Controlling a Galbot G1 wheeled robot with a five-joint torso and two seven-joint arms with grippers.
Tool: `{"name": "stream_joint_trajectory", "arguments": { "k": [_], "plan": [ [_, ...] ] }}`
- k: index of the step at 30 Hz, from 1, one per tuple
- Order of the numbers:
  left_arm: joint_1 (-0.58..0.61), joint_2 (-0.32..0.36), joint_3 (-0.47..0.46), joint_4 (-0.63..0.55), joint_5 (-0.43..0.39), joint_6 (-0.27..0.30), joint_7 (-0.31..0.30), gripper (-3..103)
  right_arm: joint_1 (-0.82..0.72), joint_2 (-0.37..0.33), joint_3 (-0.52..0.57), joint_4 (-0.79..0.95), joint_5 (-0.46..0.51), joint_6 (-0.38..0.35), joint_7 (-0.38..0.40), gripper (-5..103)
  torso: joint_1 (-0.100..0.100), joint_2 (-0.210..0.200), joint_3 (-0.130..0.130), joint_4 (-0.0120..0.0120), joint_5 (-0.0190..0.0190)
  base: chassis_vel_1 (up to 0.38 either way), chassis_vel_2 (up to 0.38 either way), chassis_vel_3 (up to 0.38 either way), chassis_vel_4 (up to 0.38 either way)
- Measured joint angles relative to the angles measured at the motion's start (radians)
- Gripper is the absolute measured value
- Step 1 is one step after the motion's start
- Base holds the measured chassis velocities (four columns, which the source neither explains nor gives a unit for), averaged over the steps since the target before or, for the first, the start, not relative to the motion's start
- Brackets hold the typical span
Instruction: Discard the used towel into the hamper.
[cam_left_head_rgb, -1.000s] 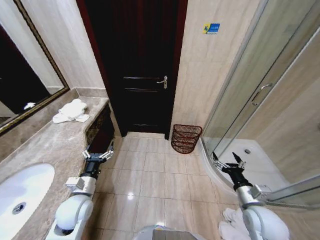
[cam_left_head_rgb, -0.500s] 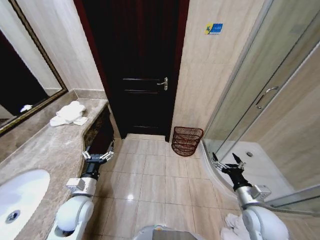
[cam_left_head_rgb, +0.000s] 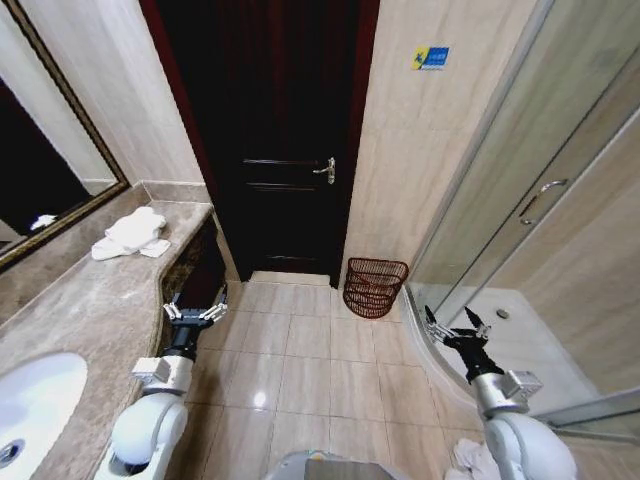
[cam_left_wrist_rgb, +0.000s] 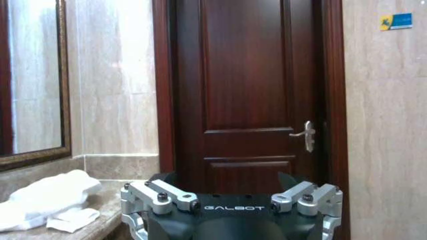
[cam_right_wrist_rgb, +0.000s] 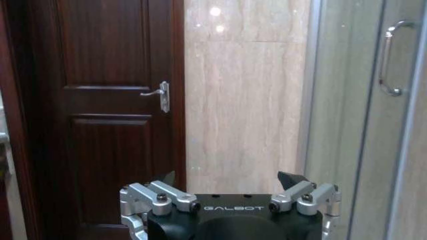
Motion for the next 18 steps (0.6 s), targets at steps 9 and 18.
{"name": "stream_joint_trajectory", "arguments": {
  "k": [9,18],
  "plan": [
    [0.010,-0.007,-0.003,-0.006,0.011,-0.009,0.001,100,-0.005,-0.002,-0.001,-0.001,0.002,0.003,-0.003,100,0.000,0.000,0.000,-0.0001,0.0000,-0.021,0.099,0.109,-0.021],
    [0.020,-0.015,-0.002,-0.011,0.025,-0.017,0.010,100,-0.016,-0.006,0.001,-0.008,0.007,0.011,-0.007,100,0.000,0.000,0.000,0.0000,0.0001,-0.014,0.108,0.120,-0.017]
  ]
}}
